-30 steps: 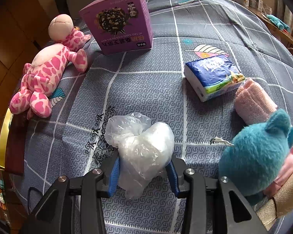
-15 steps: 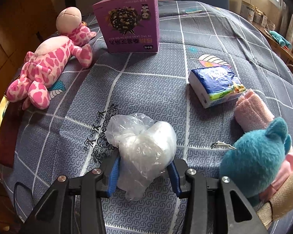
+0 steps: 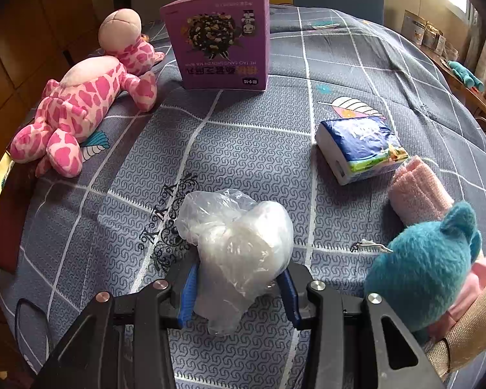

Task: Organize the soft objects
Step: 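Carry the red sock into the gold box and open the left gripper, then withdraw the left gripper from the gold box while the right gripper holds the cotton ball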

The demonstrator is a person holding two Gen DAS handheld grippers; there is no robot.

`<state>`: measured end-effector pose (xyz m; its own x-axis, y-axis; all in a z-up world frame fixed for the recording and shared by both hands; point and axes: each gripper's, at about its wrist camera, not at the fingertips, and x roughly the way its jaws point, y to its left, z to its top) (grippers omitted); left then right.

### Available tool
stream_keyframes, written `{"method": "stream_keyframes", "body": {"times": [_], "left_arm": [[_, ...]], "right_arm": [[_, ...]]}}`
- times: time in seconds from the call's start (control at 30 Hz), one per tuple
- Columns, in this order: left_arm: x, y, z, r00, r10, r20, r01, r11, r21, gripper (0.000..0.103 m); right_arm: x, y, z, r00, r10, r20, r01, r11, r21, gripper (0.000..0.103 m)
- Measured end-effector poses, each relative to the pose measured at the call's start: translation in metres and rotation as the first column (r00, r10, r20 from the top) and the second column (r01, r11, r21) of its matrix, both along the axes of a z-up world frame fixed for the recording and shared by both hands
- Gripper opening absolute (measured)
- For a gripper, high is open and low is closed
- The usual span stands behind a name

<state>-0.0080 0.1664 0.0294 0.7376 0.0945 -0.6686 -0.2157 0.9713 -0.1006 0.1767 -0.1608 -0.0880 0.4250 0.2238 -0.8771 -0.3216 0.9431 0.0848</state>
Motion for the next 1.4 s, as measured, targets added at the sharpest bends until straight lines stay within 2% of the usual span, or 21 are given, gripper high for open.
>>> {"method": "stream_keyframes", "body": {"times": [0.1,0.2,0.37,0.53,0.7,0.77,0.9,0.97,1.0,1.03,1.17,1.4], "left_arm": [[-0.002,0.014,-0.003,1.000,0.028,-0.009,-0.029,0.999,-0.027,0.033],[-0.004,0.036,-0.008,0.998,0.064,-0.028,-0.066,0.993,-0.093,0.033],[-0.004,0.096,-0.014,0.980,0.187,-0.071,-0.197,0.957,-0.212,0.033],[0.019,0.133,-0.020,0.964,0.242,-0.110,-0.260,0.945,-0.199,0.033],[0.059,0.157,-0.039,0.954,0.230,-0.192,-0.270,0.937,-0.222,0.034],[0.074,0.164,-0.048,0.942,0.245,-0.227,-0.294,0.931,-0.216,0.036],[0.109,0.169,-0.063,0.934,0.236,-0.270,-0.286,0.944,-0.164,0.041],[0.126,0.168,-0.069,0.930,0.232,-0.284,-0.275,0.954,-0.121,0.054],[0.132,0.170,-0.071,0.928,0.237,-0.288,-0.279,0.953,-0.114,0.062],[0.137,0.171,-0.073,0.927,0.235,-0.292,-0.280,0.953,-0.119,0.066],[0.137,0.169,-0.066,0.930,0.258,-0.262,-0.290,0.953,-0.091,0.068],[0.101,0.147,-0.044,0.939,0.295,-0.178,-0.300,0.954,-0.006,0.068]], "right_arm": [[0.001,0.000,0.000,1.000,0.002,0.002,-0.002,1.000,-0.003,0.043],[0.001,0.000,0.001,1.000,0.004,0.004,-0.004,1.000,-0.009,0.043],[0.002,0.002,0.001,1.000,0.007,0.006,-0.007,1.000,-0.018,0.043],[0.002,0.001,0.001,1.000,0.009,0.006,-0.009,1.000,-0.017,0.043],[0.002,0.000,0.001,1.000,0.006,0.006,-0.006,1.000,-0.017,0.043],[0.002,0.000,0.000,1.000,0.007,0.006,-0.007,1.000,-0.017,0.043],[0.002,0.000,0.000,1.000,0.004,0.007,-0.004,1.000,-0.018,0.043],[0.002,0.000,0.000,1.000,0.003,0.008,-0.003,1.000,-0.015,0.043],[0.002,0.000,0.000,1.000,0.002,0.007,-0.002,1.000,-0.014,0.043],[0.002,0.000,0.000,1.000,0.001,0.008,-0.001,1.000,-0.013,0.043],[0.003,0.000,0.000,1.000,0.003,0.011,-0.003,1.000,-0.016,0.043],[0.002,0.001,0.001,1.000,0.010,0.020,-0.009,1.000,-0.030,0.043]]}}
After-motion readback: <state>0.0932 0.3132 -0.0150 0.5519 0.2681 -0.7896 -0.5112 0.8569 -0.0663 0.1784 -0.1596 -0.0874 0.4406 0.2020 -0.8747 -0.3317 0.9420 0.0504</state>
